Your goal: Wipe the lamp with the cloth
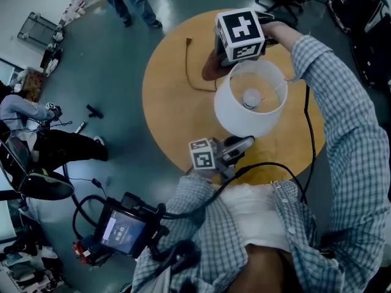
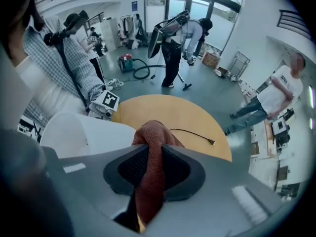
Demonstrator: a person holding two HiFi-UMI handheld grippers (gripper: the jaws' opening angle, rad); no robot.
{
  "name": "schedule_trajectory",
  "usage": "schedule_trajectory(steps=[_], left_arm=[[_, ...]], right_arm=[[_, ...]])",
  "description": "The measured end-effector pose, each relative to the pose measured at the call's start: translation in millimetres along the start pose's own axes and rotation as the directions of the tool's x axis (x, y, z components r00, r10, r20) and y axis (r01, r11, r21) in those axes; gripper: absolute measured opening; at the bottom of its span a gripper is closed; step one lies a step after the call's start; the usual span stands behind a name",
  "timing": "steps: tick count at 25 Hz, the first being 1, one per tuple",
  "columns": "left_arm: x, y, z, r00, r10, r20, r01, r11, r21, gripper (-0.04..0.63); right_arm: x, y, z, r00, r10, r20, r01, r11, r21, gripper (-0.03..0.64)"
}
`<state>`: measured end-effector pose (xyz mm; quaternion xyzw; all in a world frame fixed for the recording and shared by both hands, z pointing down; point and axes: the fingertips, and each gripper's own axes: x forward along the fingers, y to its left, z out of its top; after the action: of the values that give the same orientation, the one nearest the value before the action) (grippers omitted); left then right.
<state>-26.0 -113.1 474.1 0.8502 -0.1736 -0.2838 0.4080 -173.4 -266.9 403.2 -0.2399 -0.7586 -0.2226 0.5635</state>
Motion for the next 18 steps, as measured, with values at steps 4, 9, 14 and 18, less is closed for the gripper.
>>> schedule_trajectory(steps=[4,9,14,18], left_arm=[[-5,-2,1,1.000,-0.003,-0.004,0.003,1.000,0.000,0.071],[-10,-1,1,1.000,-0.009,-0.009,0.009,1.000,-0.003,0.071],[-12,0,3,1.000,-0.015,-0.008,0.015,1.000,-0.011,0.071],[-12,0,3,1.000,-0.026,0.003,0.026,0.999,-0.020,0.072]], right_arm=[[5,7,20,0.998,0.000,-0.067,-0.005,0.997,-0.083,0.078],[6,24,52,0.997,-0.010,-0.078,-0.005,0.982,-0.188,0.078],[2,55,79,0.999,-0.004,-0.052,-0.010,0.962,-0.273,0.078],[-3,82,96,0.999,-0.027,-0.022,0.018,0.942,-0.335,0.078]])
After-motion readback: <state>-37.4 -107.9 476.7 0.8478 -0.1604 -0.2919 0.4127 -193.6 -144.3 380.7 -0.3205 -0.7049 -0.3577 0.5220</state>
